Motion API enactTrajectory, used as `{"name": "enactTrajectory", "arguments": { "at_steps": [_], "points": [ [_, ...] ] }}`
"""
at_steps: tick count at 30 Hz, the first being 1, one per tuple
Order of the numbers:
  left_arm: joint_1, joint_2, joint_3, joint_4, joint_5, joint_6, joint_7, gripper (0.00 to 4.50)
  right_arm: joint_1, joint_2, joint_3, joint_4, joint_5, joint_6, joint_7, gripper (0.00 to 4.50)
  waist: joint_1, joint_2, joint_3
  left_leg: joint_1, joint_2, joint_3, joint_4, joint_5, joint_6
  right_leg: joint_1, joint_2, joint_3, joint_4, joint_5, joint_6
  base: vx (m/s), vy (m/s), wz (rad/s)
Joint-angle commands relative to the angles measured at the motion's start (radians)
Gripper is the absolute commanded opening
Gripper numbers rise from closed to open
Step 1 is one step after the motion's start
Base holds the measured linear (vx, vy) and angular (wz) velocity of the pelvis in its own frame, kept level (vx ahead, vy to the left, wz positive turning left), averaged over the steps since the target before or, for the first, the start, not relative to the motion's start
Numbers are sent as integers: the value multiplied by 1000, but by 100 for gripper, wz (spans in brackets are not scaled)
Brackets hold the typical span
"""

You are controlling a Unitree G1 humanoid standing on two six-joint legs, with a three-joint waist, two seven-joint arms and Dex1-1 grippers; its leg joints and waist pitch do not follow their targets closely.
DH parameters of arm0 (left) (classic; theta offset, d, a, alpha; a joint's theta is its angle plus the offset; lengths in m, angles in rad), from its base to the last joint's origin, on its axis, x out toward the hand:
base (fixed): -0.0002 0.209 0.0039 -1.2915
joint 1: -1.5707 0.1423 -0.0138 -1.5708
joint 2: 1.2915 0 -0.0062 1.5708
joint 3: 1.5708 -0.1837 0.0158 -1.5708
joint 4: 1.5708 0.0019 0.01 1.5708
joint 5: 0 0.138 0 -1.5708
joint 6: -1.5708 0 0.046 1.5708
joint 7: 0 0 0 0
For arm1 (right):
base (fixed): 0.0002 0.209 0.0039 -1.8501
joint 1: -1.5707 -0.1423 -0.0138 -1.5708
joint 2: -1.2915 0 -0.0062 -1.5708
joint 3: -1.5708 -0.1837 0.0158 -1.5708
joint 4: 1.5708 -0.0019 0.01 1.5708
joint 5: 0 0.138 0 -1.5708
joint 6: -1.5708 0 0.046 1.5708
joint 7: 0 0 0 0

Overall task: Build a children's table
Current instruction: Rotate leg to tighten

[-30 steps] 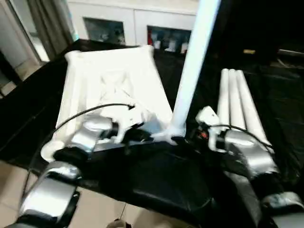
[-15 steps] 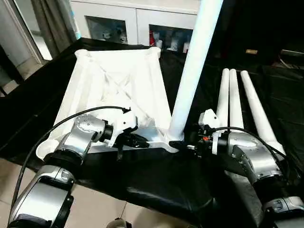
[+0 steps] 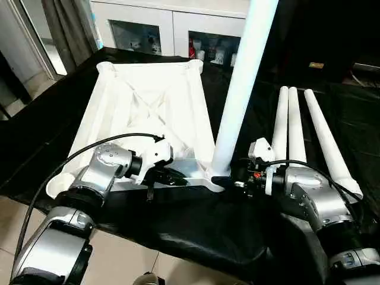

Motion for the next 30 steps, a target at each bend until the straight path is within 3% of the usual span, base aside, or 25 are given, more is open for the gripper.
{"name": "enactTrajectory", "arguments": {
  "at_steps": [1,5,8,10,11,12,15,16,17,18,19,20,21,22,24,26,28,30],
  "points": [
    [7,-8,-9,-15,-5,-4,-8,0,12,4,-1,-18,10,11,-2,279,1,-5,-80,18,38,-20,-54,-93,86,59,-86,48,-51,29,-262,0,0,0],
    [5,-13,-5,-7,-1,-10,18,0,22,25,-12,-24,18,16,-27,273,2,-4,-84,19,38,-20,-53,-100,82,61,-87,47,-51,16,-262,0,0,0],
    [2,-21,-2,0,3,-12,43,0,27,40,-26,-23,24,12,-56,272,2,-4,-81,19,39,-20,-54,-117,71,58,-87,47,-55,-15,-257,0,0,0],
    [-20,-45,-4,40,49,-7,176,0,26,74,-43,15,-2,17,-165,272,0,-3,-77,21,39,-21,-56,-146,51,55,-88,48,-61,-70,-248,0,0,0],
    [-20,-45,-4,40,49,-7,176,0,26,74,-43,15,-2,17,-165,271,-3,-5,-75,23,38,-21,-57,-171,37,53,-89,48,-67,-122,-240,0,0,0],
    [-41,-68,-1,72,71,8,267,0,27,100,-51,41,-22,16,-243,271,-3,-8,-73,23,36,-22,-58,-180,30,55,-90,49,-70,-150,-234,0,0,0],
    [-109,-174,26,157,93,53,531,0,7,204,-97,146,-76,-10,-554,271,-12,-4,-61,35,32,-23,-64,-251,-10,45,-93,50,-93,-335,-188,0,0,0],
    [-109,-174,26,157,93,53,531,0,7,204,-97,146,-76,-10,-554,271,-15,-5,-60,40,29,-27,-67,-278,-28,43,-95,47,-102,-412,-165,0,0,0],
    [-127,-212,37,174,90,71,604,0,-9,235,-113,186,-83,-12,-642,271,-18,0,-60,39,29,-31,-69,-284,-26,46,-97,48,-105,-436,-152,-56,10,-3],
    [-142,-248,47,187,83,85,657,0,-25,260,-121,219,-91,-16,-710,271,-25,-2,-58,45,30,-29,-72,-305,-24,42,-93,47,-113,-451,-148,0,0,0],
    [-155,-285,50,197,85,85,709,0,-48,284,-125,257,-103,-20,-774,271,-23,8,-58,51,28,-31,-71,-320,-27,38,-94,45,-114,-458,-148,0,0,0],
    [-160,-299,51,201,86,84,730,0,-57,293,-126,272,-108,-21,-799,271,-32,0,-60,49,28,-33,-74,-328,-24,45,-92,43,-115,-448,-150,0,0,0],
    [-163,-307,51,203,87,83,742,0,-62,298,-126,280,-111,-22,-813,271,-31,0,-62,44,28,-35,-76,-312,-22,51,-94,43,-114,-429,-150,0,0,0],
    [-168,-323,46,208,93,69,749,0,-72,311,-128,290,-116,-35,-828,271,-30,5,-63,40,29,-34,-77,-289,-11,52,-92,44,-110,-382,-152,0,0,0],
    [-173,-336,34,213,104,46,745,0,-83,330,-148,293,-96,-54,-820,340,-29,-1,-66,39,26,-30,-73,-276,12,52,-93,49,-107,-336,-165,0,0,0],
    [-179,-337,27,226,114,21,739,0,-91,346,-179,286,-64,-64,-805,340,-27,0,-70,37,26,-29,-73,-253,28,53,-93,48,-103,-298,-175,0,0,0],
    [-181,-329,22,233,119,2,730,0,-93,340,-170,280,-83,-86,-810,369,-28,4,-70,34,26,-29,-74,-241,37,54,-92,47,-100,-260,-186,0,0,0],
    [-184,-321,18,240,122,-11,726,0,-92,328,-158,273,-103,-113,-822,381,-29,0,-71,30,25,-28,-73,-220,47,56,-93,46,-95,-228,-194,0,0,0]
  ]
}}
